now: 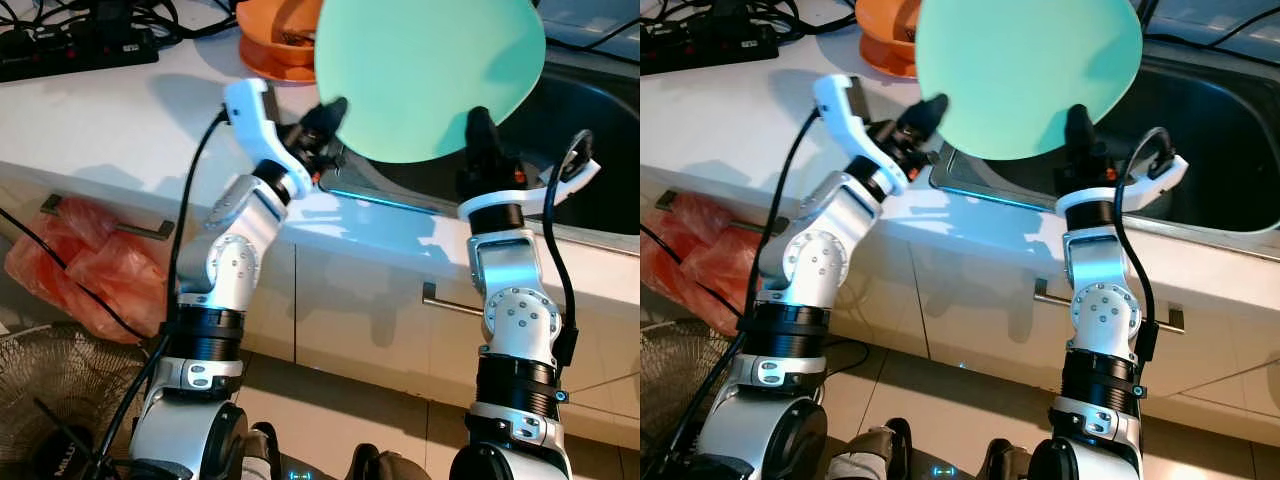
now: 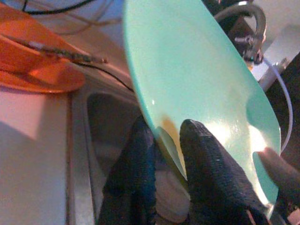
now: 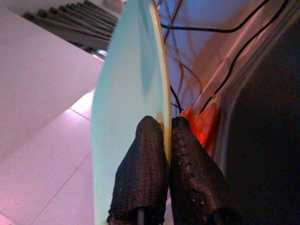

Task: Kitchen organization

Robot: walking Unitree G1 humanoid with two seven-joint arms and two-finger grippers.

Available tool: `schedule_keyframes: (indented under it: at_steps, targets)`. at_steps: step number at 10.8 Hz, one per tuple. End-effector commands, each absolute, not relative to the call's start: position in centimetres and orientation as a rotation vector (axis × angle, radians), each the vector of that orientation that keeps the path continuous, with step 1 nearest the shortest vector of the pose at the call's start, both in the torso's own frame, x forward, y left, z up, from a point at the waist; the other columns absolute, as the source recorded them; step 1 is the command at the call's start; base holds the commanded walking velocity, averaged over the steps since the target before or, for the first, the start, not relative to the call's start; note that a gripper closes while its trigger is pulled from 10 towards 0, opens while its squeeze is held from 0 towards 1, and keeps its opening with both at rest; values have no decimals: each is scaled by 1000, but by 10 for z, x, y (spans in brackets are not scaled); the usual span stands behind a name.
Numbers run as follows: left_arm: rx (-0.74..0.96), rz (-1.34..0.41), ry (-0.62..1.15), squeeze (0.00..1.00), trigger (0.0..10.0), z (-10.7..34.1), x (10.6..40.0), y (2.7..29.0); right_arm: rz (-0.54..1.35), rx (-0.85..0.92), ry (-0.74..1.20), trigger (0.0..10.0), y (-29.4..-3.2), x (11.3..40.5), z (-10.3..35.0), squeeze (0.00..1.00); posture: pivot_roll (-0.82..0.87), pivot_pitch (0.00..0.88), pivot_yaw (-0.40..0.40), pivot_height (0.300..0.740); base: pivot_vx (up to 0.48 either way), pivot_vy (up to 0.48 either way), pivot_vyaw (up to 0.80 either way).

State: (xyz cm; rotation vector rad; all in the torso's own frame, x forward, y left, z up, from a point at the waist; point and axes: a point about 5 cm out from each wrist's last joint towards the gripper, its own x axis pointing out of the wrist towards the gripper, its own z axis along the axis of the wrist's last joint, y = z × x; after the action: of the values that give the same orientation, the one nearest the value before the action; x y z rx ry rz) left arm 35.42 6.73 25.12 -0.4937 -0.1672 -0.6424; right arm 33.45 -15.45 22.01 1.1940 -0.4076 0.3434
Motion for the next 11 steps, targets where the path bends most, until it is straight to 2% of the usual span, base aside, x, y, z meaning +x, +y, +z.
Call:
schedule_keyframes:
  at_steps: [1,5,6,7,11]
  targets:
    - [-450,-743,-147,1000,10000,253,348,47,394,1192,-410,0,-145,335,229,0,118,173,-16,740,0,0,0]
    - [-421,-724,-127,1000,10000,244,347,50,365,1242,-444,0,-152,339,235,0,122,168,-19,740,0,0,0]
    - [-376,-727,-119,749,10000,242,346,50,350,1243,-449,0,-154,340,236,0,124,170,-20,740,0,0,0]
    - [-339,-753,-113,0,10000,239,343,48,307,1246,-467,0,-162,343,237,0,124,170,-20,740,0,0,0]
    - [-252,-790,-111,0,10000,234,338,47,138,1198,-537,0,-196,352,240,0,126,171,-23,740,0,0,0]
